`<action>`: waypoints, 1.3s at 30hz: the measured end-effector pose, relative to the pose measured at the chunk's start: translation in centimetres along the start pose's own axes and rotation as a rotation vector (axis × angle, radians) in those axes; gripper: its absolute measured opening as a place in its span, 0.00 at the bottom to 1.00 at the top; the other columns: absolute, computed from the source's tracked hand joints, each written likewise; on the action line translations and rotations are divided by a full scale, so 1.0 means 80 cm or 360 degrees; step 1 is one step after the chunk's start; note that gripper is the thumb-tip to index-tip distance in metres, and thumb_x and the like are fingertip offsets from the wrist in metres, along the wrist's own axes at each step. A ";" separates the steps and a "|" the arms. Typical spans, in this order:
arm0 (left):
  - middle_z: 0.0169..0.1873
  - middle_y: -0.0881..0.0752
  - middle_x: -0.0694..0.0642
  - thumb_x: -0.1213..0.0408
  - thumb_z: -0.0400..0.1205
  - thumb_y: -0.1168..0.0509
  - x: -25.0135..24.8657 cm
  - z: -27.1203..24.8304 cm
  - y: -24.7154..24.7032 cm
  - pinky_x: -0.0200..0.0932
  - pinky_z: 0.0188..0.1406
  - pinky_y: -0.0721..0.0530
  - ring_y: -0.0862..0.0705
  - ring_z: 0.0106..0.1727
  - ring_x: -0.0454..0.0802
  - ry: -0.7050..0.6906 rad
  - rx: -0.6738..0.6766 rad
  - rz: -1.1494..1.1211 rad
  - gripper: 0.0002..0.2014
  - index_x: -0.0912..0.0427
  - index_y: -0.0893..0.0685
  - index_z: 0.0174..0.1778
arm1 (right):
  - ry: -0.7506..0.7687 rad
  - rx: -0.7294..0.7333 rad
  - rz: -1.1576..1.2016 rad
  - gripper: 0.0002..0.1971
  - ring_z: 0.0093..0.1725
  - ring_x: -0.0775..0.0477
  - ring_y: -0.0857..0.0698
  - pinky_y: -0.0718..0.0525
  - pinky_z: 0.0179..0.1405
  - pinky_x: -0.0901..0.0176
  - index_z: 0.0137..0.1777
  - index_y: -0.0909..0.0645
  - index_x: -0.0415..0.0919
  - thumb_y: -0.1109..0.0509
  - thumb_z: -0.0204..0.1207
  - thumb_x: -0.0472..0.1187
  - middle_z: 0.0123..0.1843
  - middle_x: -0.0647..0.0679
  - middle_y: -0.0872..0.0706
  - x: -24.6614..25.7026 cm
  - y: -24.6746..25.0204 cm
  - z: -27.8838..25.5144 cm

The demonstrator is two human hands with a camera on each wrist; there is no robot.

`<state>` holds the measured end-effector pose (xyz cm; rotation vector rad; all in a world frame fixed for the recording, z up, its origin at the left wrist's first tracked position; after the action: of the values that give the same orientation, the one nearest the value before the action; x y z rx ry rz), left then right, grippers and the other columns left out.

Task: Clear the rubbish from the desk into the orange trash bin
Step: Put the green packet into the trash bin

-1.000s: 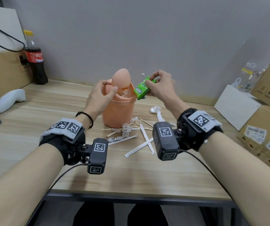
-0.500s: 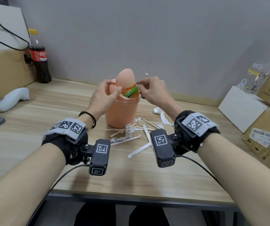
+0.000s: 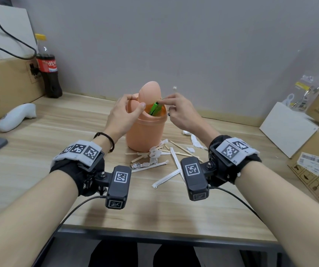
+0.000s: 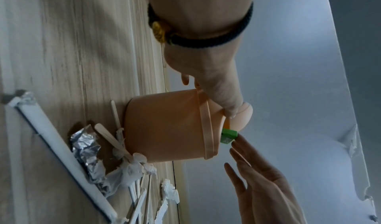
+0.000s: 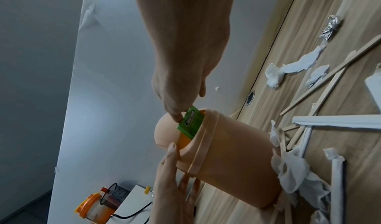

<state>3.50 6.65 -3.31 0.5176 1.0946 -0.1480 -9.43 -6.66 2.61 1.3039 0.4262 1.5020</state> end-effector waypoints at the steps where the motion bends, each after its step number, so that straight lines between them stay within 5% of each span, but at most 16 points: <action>1: 0.66 0.19 0.47 0.41 0.80 0.33 0.001 0.001 0.000 0.48 0.66 0.23 0.23 0.68 0.44 -0.0001 -0.0001 -0.0003 0.20 0.44 0.22 0.66 | 0.0006 0.0020 0.0001 0.26 0.70 0.47 0.25 0.24 0.71 0.55 0.70 0.19 0.43 0.48 0.79 0.25 0.71 0.47 0.23 -0.002 -0.002 -0.001; 7: 0.64 0.20 0.45 0.40 0.80 0.33 0.001 0.002 -0.001 0.48 0.66 0.22 0.22 0.67 0.44 0.0007 -0.0008 -0.0009 0.21 0.44 0.22 0.66 | 0.0062 0.0150 -0.0245 0.27 0.73 0.46 0.25 0.26 0.71 0.55 0.72 0.20 0.46 0.47 0.78 0.28 0.76 0.51 0.24 0.000 -0.003 -0.005; 12: 0.65 0.19 0.47 0.41 0.81 0.33 0.001 0.002 0.000 0.47 0.65 0.22 0.22 0.67 0.44 0.0004 -0.0014 0.0006 0.21 0.45 0.22 0.66 | 0.0114 0.0249 -0.0427 0.28 0.76 0.44 0.28 0.26 0.72 0.44 0.74 0.22 0.46 0.47 0.76 0.30 0.78 0.49 0.26 -0.001 -0.015 -0.001; 16: 0.65 0.18 0.46 0.41 0.80 0.32 0.002 0.004 0.003 0.47 0.66 0.23 0.23 0.68 0.43 0.0014 -0.0028 0.0009 0.21 0.44 0.21 0.65 | 0.0124 0.0327 -0.0531 0.25 0.73 0.42 0.26 0.26 0.70 0.39 0.70 0.20 0.42 0.46 0.75 0.31 0.72 0.45 0.20 -0.007 -0.022 0.000; 22: 0.64 0.19 0.44 0.39 0.79 0.32 0.004 0.008 0.006 0.50 0.67 0.22 0.23 0.68 0.43 0.0014 -0.0005 0.0018 0.20 0.43 0.21 0.63 | 0.0056 0.0284 -0.0578 0.24 0.77 0.47 0.33 0.40 0.68 0.46 0.68 0.21 0.46 0.47 0.76 0.32 0.68 0.45 0.18 -0.010 -0.024 0.007; 26: 0.64 0.19 0.45 0.39 0.79 0.32 0.004 0.008 0.007 0.52 0.69 0.22 0.23 0.68 0.43 0.0013 0.0007 0.0026 0.20 0.43 0.21 0.63 | 0.0009 0.0297 -0.0641 0.15 0.67 0.46 0.30 0.40 0.63 0.46 0.60 0.30 0.44 0.50 0.75 0.38 0.58 0.44 0.16 -0.009 -0.021 0.017; 31: 0.65 0.18 0.47 0.39 0.78 0.33 0.002 0.007 0.007 0.54 0.68 0.21 0.22 0.68 0.45 0.0014 0.0026 0.0023 0.22 0.44 0.21 0.64 | 0.0064 0.0331 -0.0889 0.17 0.59 0.45 0.30 0.36 0.60 0.43 0.53 0.36 0.45 0.57 0.69 0.48 0.47 0.44 0.22 0.002 -0.020 0.019; 39: 0.64 0.17 0.48 0.37 0.76 0.34 -0.001 0.006 0.008 0.55 0.67 0.20 0.20 0.67 0.47 0.0008 0.0042 0.0034 0.21 0.43 0.22 0.62 | 0.0064 0.0454 -0.0979 0.15 0.62 0.44 0.31 0.39 0.58 0.43 0.54 0.30 0.45 0.55 0.77 0.48 0.52 0.44 0.21 0.004 -0.037 0.015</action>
<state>4.10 6.97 -2.84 0.5534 1.0928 -0.1425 -6.93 -5.69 0.83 1.2062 0.9962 0.9703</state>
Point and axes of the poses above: each hand's wrist, its own z-axis towards the middle knuckle, its own y-axis out of the back of the hand, x = y × z, the point moved 5 cm from there along z, towards the middle knuckle
